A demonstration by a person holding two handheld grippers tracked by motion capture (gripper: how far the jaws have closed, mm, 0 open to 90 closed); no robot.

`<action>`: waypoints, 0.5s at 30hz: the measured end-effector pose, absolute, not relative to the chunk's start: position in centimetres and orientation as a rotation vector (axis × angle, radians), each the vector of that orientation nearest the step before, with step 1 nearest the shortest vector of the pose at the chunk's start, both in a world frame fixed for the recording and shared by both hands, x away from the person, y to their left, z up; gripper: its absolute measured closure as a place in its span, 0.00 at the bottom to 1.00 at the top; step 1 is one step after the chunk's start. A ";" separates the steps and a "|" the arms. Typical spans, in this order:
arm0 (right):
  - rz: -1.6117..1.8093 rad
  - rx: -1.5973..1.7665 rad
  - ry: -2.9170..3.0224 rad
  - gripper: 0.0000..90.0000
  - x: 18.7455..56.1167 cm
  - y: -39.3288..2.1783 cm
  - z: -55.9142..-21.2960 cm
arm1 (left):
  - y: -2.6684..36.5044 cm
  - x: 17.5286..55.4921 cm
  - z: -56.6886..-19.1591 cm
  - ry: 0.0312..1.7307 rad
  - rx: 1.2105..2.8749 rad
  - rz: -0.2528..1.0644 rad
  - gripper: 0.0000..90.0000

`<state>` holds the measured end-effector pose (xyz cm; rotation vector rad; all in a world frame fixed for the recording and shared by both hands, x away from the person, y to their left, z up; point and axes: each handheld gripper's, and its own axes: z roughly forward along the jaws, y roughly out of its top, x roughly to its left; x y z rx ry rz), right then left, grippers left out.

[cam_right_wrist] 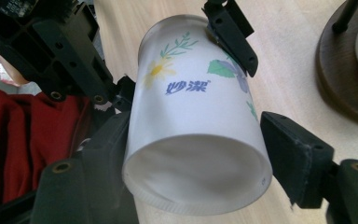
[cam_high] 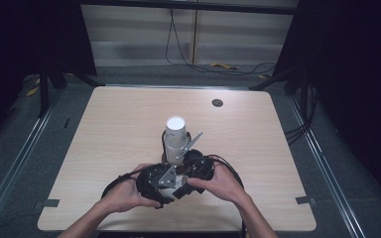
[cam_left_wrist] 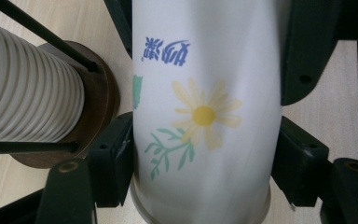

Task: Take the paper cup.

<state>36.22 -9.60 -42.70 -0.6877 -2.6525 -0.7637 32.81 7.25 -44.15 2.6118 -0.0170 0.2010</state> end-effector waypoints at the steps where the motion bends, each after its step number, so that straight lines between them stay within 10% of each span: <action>1: -0.756 -0.687 -2.653 0.35 36.1 -9.6 -42.6 | 7.2 32.8 -44.1 -0.019 2.616 0.206 0.35; 15: -0.728 -0.714 -2.652 0.39 36.0 -9.3 -42.5 | 8.2 32.8 -44.5 0.007 2.574 0.201 0.32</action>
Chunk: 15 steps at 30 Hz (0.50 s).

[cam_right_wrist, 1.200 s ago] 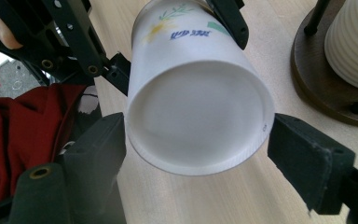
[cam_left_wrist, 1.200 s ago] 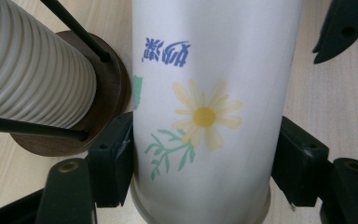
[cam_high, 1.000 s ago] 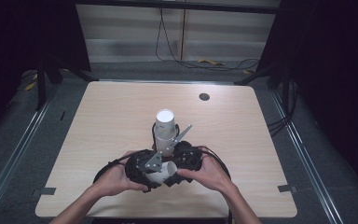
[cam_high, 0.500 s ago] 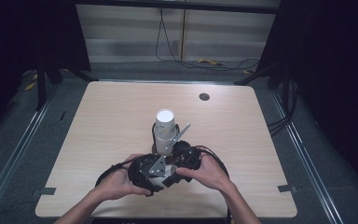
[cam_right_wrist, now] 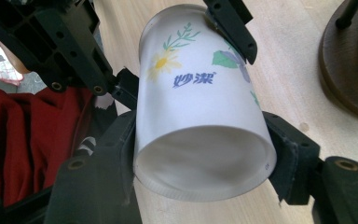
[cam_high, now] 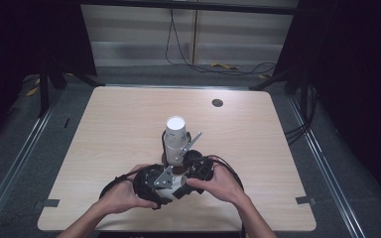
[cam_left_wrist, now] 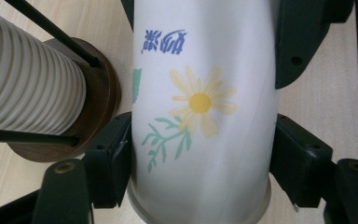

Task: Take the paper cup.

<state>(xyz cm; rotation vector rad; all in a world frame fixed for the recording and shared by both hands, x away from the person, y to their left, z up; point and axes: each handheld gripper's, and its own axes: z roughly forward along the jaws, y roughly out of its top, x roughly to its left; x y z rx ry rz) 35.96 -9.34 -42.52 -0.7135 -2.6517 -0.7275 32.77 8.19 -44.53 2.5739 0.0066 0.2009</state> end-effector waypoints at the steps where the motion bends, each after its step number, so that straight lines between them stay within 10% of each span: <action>1: -0.731 -0.717 -2.651 0.40 36.0 -9.3 -42.6 | 8.2 32.9 -44.6 0.001 2.569 0.195 0.32; 15: -0.758 -0.727 -2.648 0.41 35.9 -9.7 -42.2 | 9.0 33.0 -44.3 0.050 2.490 0.173 0.25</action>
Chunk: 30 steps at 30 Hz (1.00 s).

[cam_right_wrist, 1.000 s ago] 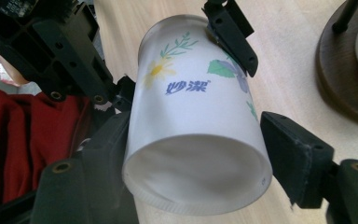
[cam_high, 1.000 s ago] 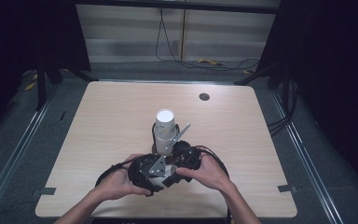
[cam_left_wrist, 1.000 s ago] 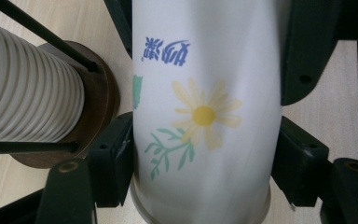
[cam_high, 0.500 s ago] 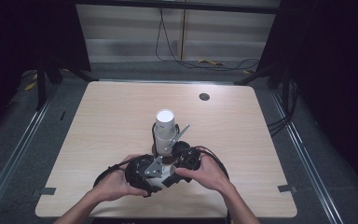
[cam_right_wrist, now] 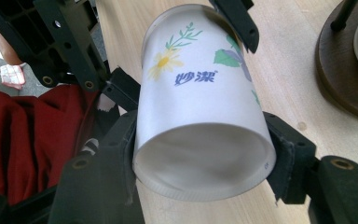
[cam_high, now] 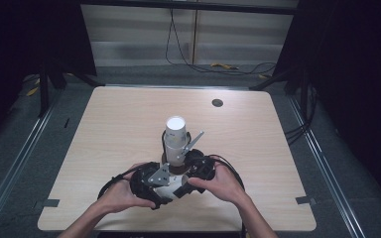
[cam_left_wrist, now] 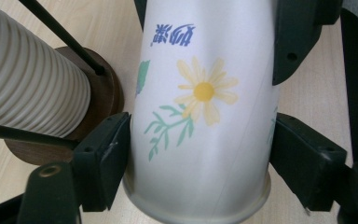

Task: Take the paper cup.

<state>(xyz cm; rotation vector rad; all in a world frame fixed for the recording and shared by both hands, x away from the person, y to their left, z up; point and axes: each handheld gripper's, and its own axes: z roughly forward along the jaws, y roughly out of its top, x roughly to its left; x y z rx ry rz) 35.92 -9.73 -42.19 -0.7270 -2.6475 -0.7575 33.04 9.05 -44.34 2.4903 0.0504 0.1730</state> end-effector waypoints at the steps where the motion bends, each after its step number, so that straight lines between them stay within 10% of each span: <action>1: -0.766 -0.719 -2.653 0.41 36.0 -9.8 -42.2 | 9.0 33.0 -44.3 0.050 2.490 0.173 0.24; 30: -0.853 -0.811 -2.677 0.41 35.6 -11.3 -42.0 | 13.1 34.5 -42.6 0.196 2.221 0.102 0.18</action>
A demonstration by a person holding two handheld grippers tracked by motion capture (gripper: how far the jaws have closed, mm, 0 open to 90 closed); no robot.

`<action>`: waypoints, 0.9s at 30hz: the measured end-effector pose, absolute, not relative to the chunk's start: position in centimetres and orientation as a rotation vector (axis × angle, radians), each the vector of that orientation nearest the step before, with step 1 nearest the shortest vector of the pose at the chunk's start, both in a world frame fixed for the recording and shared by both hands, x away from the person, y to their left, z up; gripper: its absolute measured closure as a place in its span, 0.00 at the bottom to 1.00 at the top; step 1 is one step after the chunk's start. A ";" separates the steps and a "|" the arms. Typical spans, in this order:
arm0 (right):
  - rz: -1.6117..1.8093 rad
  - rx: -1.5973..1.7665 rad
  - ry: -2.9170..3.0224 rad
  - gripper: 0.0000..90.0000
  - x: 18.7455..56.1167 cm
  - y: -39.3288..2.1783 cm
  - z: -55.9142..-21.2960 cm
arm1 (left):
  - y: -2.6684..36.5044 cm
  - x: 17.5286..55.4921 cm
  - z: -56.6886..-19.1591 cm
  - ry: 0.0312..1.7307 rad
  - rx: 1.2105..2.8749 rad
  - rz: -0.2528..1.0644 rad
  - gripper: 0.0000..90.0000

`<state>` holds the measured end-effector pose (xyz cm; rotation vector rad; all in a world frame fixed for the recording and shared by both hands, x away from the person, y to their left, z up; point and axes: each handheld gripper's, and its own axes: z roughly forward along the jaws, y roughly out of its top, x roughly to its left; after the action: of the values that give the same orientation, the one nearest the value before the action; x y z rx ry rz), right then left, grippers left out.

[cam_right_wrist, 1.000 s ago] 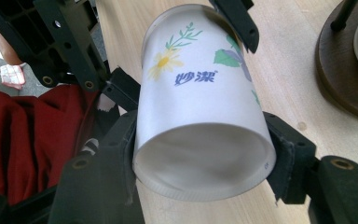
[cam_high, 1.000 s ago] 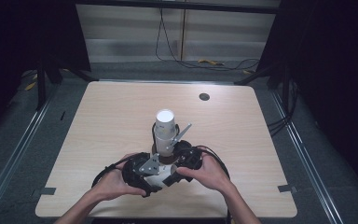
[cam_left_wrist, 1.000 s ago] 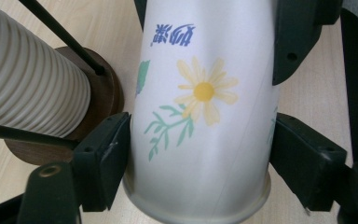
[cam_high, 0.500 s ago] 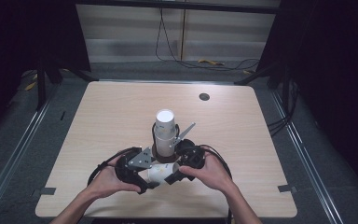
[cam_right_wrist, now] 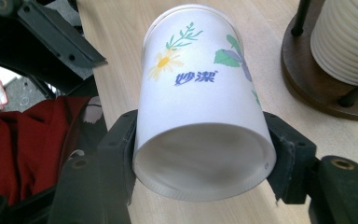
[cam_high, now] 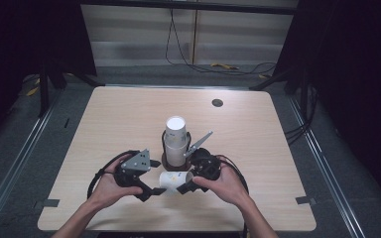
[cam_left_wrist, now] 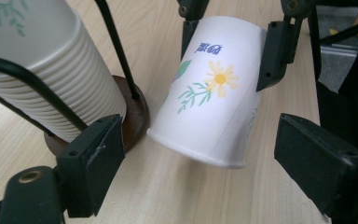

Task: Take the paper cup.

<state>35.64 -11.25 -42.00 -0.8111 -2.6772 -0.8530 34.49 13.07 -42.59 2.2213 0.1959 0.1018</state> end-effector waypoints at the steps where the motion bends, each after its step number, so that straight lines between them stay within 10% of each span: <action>1: -0.865 -0.819 -2.673 0.40 35.6 -11.5 -42.1 | 13.1 34.5 -42.6 0.205 2.212 0.094 0.18; 27: -1.124 -0.817 -2.646 0.40 35.8 -13.4 -41.8 | 16.3 36.0 -43.1 0.402 2.017 0.061 0.17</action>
<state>35.80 -13.40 -41.84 -0.8172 -2.6462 -1.1241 36.03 16.33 -43.13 2.0167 0.4020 0.0612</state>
